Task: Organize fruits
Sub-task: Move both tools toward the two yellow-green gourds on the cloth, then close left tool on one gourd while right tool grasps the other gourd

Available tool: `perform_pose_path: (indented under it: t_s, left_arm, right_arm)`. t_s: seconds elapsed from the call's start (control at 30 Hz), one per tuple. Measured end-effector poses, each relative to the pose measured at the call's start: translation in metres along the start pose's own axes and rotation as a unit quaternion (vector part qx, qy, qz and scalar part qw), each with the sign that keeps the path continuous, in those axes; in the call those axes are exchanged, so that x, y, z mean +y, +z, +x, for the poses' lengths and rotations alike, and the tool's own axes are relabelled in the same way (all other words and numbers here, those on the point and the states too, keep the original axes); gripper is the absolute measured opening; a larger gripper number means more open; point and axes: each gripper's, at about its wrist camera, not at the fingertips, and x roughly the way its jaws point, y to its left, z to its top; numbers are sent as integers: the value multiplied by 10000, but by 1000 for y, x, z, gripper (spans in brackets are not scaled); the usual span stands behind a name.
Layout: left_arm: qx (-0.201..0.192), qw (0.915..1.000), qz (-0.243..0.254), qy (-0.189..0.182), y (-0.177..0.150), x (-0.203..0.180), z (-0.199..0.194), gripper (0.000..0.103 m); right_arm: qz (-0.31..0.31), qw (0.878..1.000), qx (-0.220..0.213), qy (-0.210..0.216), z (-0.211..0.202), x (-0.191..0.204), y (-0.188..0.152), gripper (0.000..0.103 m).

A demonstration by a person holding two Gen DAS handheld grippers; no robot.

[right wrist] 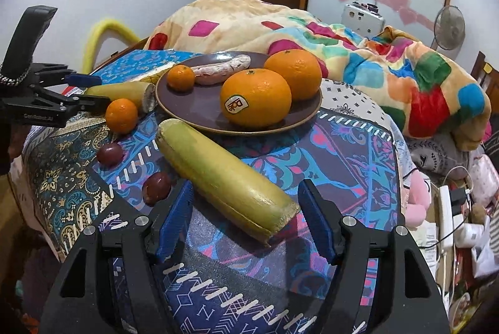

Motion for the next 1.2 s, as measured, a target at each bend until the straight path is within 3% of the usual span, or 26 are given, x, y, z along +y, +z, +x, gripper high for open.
perform_pose_path:
  t_s: [0.13, 0.3, 0.37, 0.47, 0.67, 0.73, 0.9, 1.03, 1.2]
  left_arm:
    - [-29, 10000, 91, -3, -1, -2, 0, 59]
    - [82, 9998, 122, -105, -7, 0, -9, 42]
    - [190, 9996, 113, -155, -9, 0, -12, 39]
    - [269, 9994, 205, -111, -9, -3, -11, 39]
    - [339, 9991, 246, -74, -8, -6, -2, 41]
    - [316, 9992, 262, -22, -10, -8, -3, 41]
    - [339, 9992, 192, -3, -18, -14, -10, 37]
    - [394, 9992, -55, -57, -31, -17, -23, 36]
    - [485, 9983, -302, -82, -49, -20, -40, 36]
  right_arm:
    - [-151, 9999, 26, -51, -1, 3, -3, 61]
    - [-363, 9992, 32, -131, -12, 9, -11, 50]
    - [-326, 9995, 43, -13, -19, 6, -12, 43]
    - [-235, 9996, 88, 115, -20, 2, -10, 43]
    - [-178, 9992, 241, 280, -1, -1, -5, 56]
    - [-218, 9993, 200, 231, 1, 1, -5, 56]
    - [-132, 9995, 144, 244, -10, 2, -13, 48]
    - [72, 9994, 114, 325, -29, 2, -25, 36]
    - [283, 9993, 168, 174, -47, 0, -40, 34]
